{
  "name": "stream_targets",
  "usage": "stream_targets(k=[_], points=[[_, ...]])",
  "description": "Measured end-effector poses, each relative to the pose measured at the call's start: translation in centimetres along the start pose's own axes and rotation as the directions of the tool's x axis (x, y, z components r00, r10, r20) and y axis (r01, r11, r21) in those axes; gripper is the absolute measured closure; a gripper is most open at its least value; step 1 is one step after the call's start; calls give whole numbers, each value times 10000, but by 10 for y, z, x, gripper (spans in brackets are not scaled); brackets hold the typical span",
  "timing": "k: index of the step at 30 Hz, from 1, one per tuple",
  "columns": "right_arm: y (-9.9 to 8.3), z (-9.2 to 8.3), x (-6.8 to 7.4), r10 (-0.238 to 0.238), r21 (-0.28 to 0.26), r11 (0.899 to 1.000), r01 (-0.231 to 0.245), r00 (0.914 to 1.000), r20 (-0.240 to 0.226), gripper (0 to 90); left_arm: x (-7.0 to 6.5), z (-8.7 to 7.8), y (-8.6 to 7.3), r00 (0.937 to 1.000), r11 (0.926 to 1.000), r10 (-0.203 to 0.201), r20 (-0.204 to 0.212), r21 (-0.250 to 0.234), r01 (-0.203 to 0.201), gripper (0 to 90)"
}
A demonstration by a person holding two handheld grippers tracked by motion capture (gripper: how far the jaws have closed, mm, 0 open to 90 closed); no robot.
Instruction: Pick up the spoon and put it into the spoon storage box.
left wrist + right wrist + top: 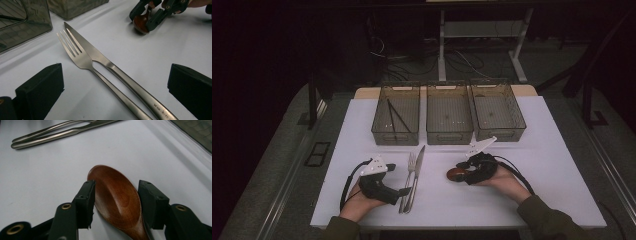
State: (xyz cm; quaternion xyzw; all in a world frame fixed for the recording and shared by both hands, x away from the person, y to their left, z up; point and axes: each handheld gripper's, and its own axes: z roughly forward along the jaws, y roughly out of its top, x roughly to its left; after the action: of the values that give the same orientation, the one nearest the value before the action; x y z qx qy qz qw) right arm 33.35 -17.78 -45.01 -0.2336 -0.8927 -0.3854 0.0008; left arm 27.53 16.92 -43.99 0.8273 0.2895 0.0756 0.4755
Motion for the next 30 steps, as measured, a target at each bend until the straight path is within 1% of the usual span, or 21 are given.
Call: stream_targets(k=[5,9,10,12,13,16,17,18,19,21,23,25,30], points=[[0,-1,3,-292,129,9995,291,9995,78,522,0,0,0,10000,10000,-4,10,43,4,0],[0,-1,6,-565,272,9980,564,9984,36,554,0,0,0,10000,10000,-5,18,40,5,0],[0,-2,4,-927,401,9949,922,9956,104,559,0,0,0,10000,10000,-5,19,41,5,0],[0,-2,7,-820,400,9958,819,9966,8,569,0,0,0,10000,10000,-24,37,24,24,0],[0,-2,5,-1237,475,9913,1230,9923,102,581,0,0,0,10000,10000,-21,48,18,21,0],[0,-3,5,-1405,543,9886,1401,9901,28,620,-1,0,0,10000,10000,-15,61,23,15,0],[0,-3,6,-1373,552,9890,1371,9905,-3,635,-1,0,0,10000,10000,-21,61,26,21,0],[0,-3,7,-1208,521,9913,1211,9926,-75,651,-1,0,0,10000,10000,-27,62,22,27,0],[0,-3,6,-1461,593,9875,1462,9893,-56,667,-1,0,0,10000,10000,-15,67,26,15,0],[0,-4,6,-1638,640,9843,1642,9864,-119,691,-1,0,0,10000,10000,-20,70,22,20,0],[0,-4,9,-1462,627,9871,1471,9891,-191,713,-1,0,0,10000,10000,-31,72,6,31,0],[0,-4,8,-1801,742,9807,1808,9835,-163,736,-1,0,0,10000,10000,-32,75,8,32,0],[0,-5,8,-1806,813,9798,1824,9831,-295,775,-1,0,0,10000,10000,-34,81,7,34,0]])
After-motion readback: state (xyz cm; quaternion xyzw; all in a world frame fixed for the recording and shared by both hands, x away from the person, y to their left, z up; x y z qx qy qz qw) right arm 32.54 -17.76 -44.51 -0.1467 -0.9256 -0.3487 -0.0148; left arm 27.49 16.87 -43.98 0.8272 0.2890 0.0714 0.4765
